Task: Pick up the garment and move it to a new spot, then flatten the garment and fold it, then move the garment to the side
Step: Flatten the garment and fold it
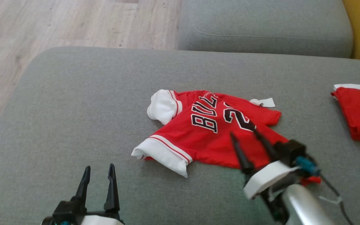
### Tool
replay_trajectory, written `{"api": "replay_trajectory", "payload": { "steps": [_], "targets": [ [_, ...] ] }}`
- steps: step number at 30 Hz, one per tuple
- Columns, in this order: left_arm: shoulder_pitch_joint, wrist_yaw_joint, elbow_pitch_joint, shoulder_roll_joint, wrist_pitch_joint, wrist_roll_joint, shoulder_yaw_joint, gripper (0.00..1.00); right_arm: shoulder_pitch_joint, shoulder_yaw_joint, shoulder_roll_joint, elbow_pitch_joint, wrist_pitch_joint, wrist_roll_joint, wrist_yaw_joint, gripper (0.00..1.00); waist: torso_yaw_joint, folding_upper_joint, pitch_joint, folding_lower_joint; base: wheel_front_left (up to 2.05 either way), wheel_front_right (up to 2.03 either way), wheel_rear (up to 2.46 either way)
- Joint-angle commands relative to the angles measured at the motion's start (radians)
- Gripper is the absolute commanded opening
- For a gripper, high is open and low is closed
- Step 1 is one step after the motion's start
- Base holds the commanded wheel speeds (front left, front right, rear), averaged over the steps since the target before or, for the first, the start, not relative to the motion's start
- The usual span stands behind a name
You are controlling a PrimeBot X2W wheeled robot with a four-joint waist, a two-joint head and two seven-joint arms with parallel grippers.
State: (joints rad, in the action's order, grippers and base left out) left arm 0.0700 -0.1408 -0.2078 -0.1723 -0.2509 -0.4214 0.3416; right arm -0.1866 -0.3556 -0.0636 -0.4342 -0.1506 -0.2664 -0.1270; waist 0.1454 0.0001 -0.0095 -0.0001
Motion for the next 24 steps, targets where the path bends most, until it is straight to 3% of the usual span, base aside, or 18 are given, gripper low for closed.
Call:
{"api": "replay_trajectory", "payload": {
  "steps": [1,6,13,18,24],
  "targets": [
    [-0.025,-0.004,0.037,-0.007,-0.008,0.007,-0.031,1.0,-0.025,0.018,0.013,0.045,0.014,0.033,-0.004,1.0,-0.003,-0.0001,0.007,0.0001,0.0,0.0,0.0],
    [-0.042,-0.001,0.041,-0.005,-0.007,0.009,-0.022,1.0,-0.056,0.143,-0.013,0.043,0.1,0.157,-0.004,1.0,0.006,-0.0001,0.037,0.0001,0.0,0.0,0.0],
    [-0.069,0.004,0.037,-0.002,-0.008,0.011,-0.017,1.0,-0.144,0.226,-0.122,-0.056,0.18,0.195,-0.004,1.0,0.056,-0.0001,0.084,0.0001,0.0,0.0,0.0],
    [-0.075,0.005,0.03,-0.001,-0.008,0.01,-0.018,1.0,-0.174,0.218,-0.169,-0.122,0.232,0.173,-0.004,1.0,0.078,-0.0001,0.1,0.0001,0.0,0.0,0.0],
    [-0.083,0.008,0.025,0.001,-0.009,0.011,-0.02,1.0,-0.197,0.119,-0.219,-0.195,0.326,0.098,-0.004,1.0,0.092,-0.0001,0.112,0.0001,0.0,0.0,0.0]
  ]
}}
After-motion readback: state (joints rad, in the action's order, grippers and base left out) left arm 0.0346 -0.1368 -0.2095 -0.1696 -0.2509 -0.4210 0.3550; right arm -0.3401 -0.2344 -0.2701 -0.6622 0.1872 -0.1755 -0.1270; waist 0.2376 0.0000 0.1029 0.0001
